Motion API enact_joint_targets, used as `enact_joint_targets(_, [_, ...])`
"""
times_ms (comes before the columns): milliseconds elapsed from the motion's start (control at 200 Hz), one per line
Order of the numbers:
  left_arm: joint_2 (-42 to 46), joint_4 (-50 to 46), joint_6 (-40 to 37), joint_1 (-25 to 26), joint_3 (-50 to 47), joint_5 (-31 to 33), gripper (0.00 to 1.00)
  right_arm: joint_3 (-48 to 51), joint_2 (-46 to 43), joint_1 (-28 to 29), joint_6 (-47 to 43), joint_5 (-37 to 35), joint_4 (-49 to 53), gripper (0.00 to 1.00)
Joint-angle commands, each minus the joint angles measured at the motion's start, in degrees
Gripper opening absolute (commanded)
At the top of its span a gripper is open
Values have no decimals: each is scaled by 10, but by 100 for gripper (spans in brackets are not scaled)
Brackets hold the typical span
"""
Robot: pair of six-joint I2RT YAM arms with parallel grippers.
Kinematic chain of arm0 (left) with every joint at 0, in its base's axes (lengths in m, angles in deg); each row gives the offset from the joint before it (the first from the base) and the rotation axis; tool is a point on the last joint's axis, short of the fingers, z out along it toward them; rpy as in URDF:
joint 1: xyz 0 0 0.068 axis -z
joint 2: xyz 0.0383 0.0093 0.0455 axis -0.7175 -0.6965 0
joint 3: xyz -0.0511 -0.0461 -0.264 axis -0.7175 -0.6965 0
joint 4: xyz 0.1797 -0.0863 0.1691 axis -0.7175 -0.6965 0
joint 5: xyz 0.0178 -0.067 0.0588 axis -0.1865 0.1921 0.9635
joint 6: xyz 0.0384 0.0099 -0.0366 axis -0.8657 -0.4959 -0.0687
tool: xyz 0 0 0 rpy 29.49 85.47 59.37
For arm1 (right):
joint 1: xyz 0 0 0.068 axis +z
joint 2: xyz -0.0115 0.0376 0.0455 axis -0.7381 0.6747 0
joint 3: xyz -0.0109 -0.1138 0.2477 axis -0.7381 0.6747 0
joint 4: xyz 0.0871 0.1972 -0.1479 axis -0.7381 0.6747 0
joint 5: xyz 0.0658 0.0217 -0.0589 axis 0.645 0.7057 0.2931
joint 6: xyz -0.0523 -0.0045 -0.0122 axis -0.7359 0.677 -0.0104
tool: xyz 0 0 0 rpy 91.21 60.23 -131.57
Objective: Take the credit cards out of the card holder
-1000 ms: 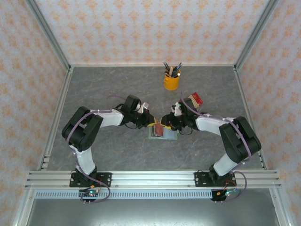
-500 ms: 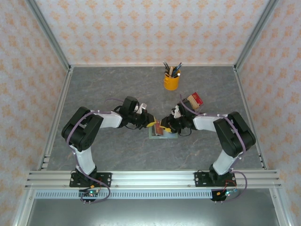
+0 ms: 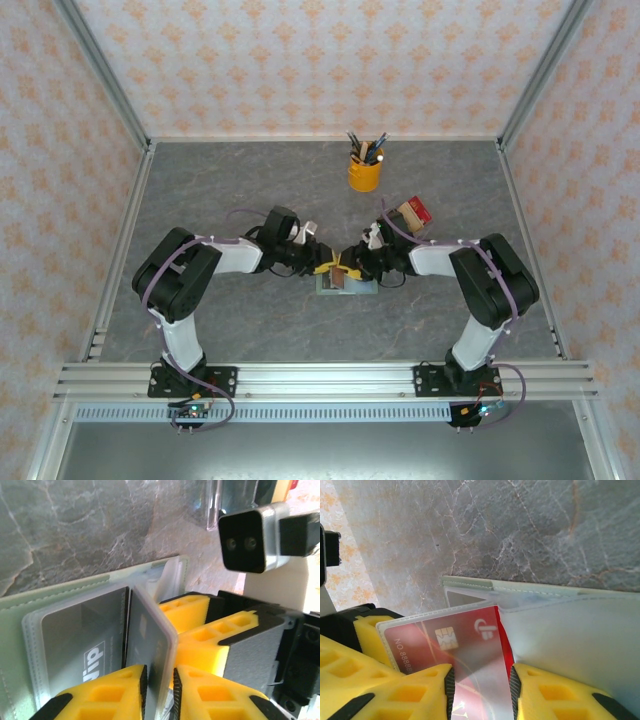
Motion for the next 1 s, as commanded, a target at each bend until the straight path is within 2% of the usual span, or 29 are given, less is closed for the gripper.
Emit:
enact_joint_targets(0, [-1, -35, -34, 4, 3, 0, 22, 18, 10, -10, 7, -24, -4, 37])
enact_joint_targets(105, [1, -50, -44, 4, 6, 4, 19, 21, 2, -12, 6, -26, 0, 37])
enact_joint_targets(240, [6, -49, -46, 2, 7, 7, 9, 28, -6, -17, 7, -24, -5, 37])
enact_joint_targets(390, [10, 21, -11, -8, -9, -14, 1, 46, -18, -39, 11, 1, -34, 36])
enact_joint_targets(631, [-2, 131, 53, -20, -24, -39, 0, 52, -11, -46, 28, 87, -90, 30])
enact_joint_targets(831, [2, 188, 90, -27, -31, -47, 0, 62, -9, -46, 75, 116, -149, 29])
enact_joint_targets(996, [16, 200, 104, -31, -33, -42, 0, 76, -20, -47, 144, 127, -227, 27])
